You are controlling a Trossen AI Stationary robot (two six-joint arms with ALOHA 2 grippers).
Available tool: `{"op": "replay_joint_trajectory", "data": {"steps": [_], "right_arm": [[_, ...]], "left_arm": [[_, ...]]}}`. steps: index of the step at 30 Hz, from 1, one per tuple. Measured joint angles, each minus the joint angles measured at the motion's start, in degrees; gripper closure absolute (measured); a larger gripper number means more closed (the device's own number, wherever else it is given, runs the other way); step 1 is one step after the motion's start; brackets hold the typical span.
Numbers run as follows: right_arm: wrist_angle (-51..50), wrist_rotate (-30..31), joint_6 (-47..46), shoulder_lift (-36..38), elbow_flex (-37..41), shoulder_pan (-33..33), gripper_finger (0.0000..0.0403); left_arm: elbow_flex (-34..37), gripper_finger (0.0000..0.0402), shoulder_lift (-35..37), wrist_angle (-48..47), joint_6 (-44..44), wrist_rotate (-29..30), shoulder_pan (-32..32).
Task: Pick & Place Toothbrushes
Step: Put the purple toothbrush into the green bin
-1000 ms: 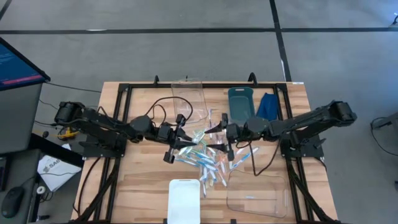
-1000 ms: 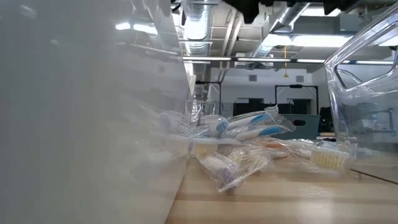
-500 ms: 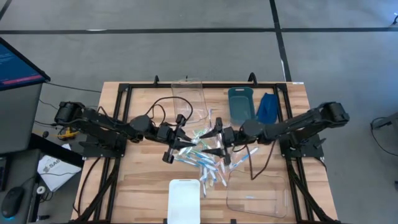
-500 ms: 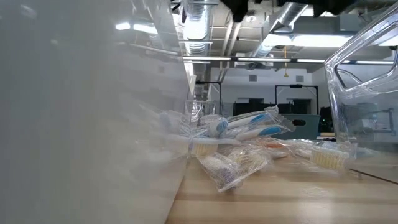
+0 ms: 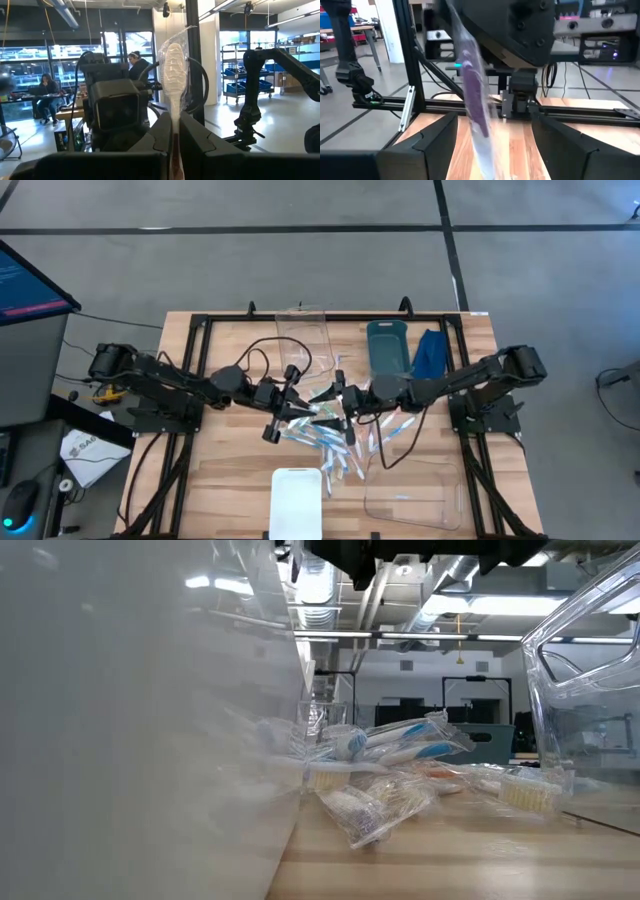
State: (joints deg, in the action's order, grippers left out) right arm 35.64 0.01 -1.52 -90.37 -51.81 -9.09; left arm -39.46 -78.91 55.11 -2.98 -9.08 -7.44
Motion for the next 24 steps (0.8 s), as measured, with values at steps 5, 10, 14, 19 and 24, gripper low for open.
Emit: {"op": "replay_joint_trajectory", "data": {"steps": [5,10,14,19,24], "right_arm": [[0.6,0.0,0.0,0.0,0.0,0.0,0.0155],[0.7,0.0,0.0,0.0,0.0,0.0,0.0171],[0.9,0.0,0.0,0.0,0.0,-0.2,0.0204],[0.8,0.0,0.5,0.0,0.0,-0.2,0.0257],[0.3,-0.1,1.5,0.0,0.0,-0.2,0.0309]], "left_arm": [[0.0,0.0391,-0.5,0.5,0.0,0.0,0.0],[0.0,0.0391,-0.7,0.7,0.2,0.1,0.5],[0.0,0.0392,-1.0,1.3,0.2,0.2,0.9],[0.0,0.0391,-1.8,2.1,0.3,0.4,1.2],[0.0,0.0391,-1.9,1.9,0.3,0.6,1.2]]}}
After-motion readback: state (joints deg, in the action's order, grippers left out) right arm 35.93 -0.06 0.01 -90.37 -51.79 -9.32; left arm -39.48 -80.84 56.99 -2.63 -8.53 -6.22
